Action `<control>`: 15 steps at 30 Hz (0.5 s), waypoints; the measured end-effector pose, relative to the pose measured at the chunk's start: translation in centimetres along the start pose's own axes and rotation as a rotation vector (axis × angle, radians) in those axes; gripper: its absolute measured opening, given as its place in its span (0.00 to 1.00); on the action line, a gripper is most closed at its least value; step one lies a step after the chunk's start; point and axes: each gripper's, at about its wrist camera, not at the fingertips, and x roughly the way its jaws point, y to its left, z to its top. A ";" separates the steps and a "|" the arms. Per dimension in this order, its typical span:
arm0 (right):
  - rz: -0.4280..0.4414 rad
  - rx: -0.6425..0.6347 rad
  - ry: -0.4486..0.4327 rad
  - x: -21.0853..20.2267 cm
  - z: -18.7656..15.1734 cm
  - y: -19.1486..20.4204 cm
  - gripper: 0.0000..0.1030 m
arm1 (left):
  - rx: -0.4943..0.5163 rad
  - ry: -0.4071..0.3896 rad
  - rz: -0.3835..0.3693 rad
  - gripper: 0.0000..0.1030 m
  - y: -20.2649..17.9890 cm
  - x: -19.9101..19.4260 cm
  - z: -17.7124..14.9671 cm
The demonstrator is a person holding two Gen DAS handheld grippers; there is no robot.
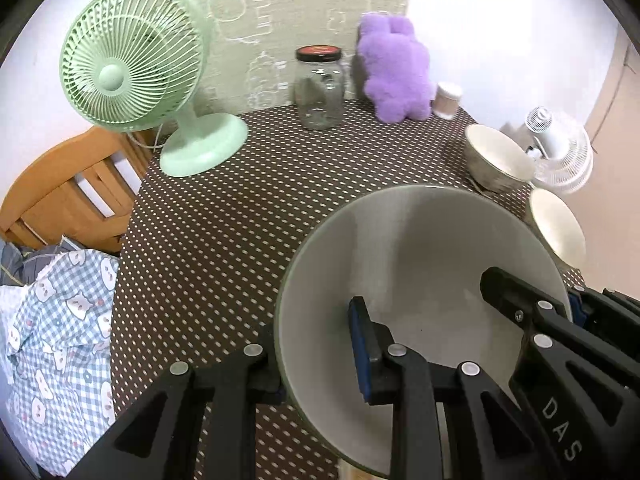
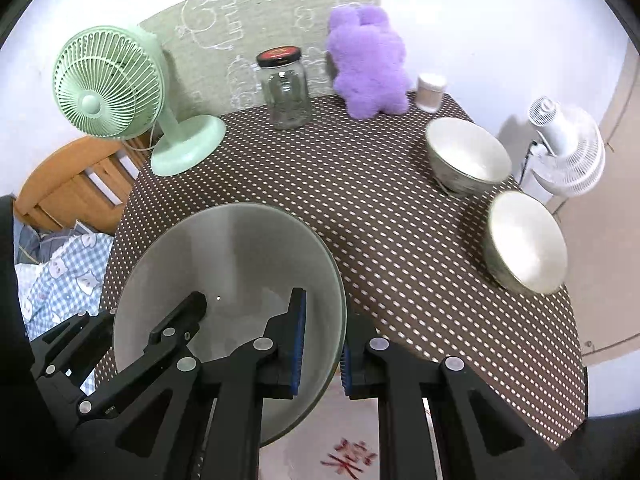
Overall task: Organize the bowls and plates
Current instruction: 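Lift the grey-green bowl with the right gripper, then carry the held bowl with the right gripper toward the cream bowls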
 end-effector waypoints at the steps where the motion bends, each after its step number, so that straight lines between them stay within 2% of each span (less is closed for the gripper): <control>1: 0.000 0.001 -0.001 -0.3 -0.3 -0.5 0.17 | 0.000 0.001 0.001 0.22 -0.7 -0.3 -0.3; 15: 0.023 -0.058 0.013 -3.2 -3.9 -8.3 0.17 | -0.059 0.022 0.016 0.23 -8.3 -2.3 -3.6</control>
